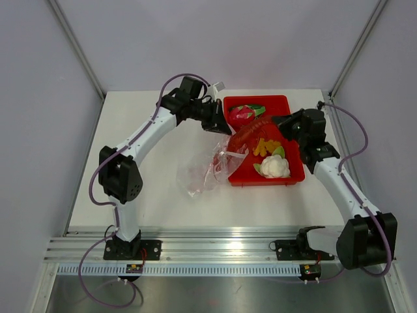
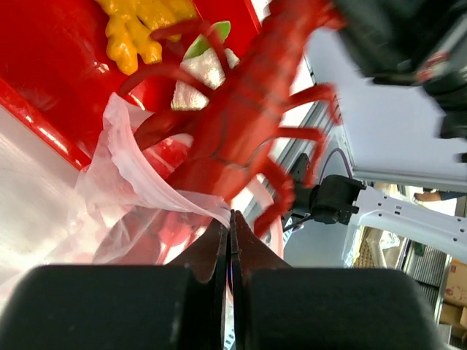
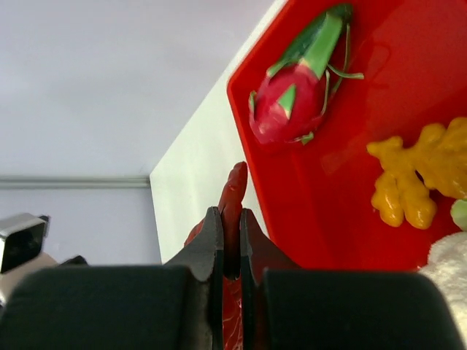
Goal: Place the food in the zip-top bag and seal the zipper
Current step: Place the fake lobster in the zipper food storage bag.
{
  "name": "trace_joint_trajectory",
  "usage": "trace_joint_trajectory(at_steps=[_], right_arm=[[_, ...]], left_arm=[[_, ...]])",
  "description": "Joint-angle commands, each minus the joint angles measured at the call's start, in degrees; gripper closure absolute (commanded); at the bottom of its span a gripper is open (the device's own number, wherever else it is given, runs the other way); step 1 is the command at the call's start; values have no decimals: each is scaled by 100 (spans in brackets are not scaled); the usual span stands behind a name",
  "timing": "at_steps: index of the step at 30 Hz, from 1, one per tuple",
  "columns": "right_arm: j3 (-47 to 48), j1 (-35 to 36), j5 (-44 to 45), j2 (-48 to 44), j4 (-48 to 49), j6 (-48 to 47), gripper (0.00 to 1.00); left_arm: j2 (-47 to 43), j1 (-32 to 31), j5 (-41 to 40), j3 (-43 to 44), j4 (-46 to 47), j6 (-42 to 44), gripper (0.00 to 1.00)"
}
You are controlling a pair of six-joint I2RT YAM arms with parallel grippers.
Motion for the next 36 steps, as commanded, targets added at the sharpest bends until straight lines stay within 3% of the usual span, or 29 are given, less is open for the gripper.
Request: trace_joint_trajectory(at_steps=[1, 3, 7, 9, 13, 20, 27, 36], right_arm=[[1190, 407, 845, -50, -1589, 139, 100], [1708, 716, 1468, 81, -2230, 182, 100], [1966, 1068, 1910, 214, -2532, 551, 100], [1957, 1244, 2182, 249, -2646, 745, 100], [1747, 1438, 2324, 232, -2541, 956, 100], [1650, 1561, 2342, -75, -2541, 790, 100], [1641, 1570, 2140, -507, -2585, 535, 100], [1351, 1763, 1463, -279, -2286, 649, 100]], left_arm=[[212, 38, 281, 685, -130, 397, 100], [440, 38, 272, 1403, -437, 616, 100], [731, 38, 193, 2407, -957, 986, 100], [679, 30, 193, 2349, -914, 1152, 100], [258, 29, 79, 1315, -685, 1574, 100], [37, 38, -255, 521, -746, 2164, 100], [46, 30, -264, 520, -755, 2191, 100], [160, 38, -220, 933, -887, 2164, 100]])
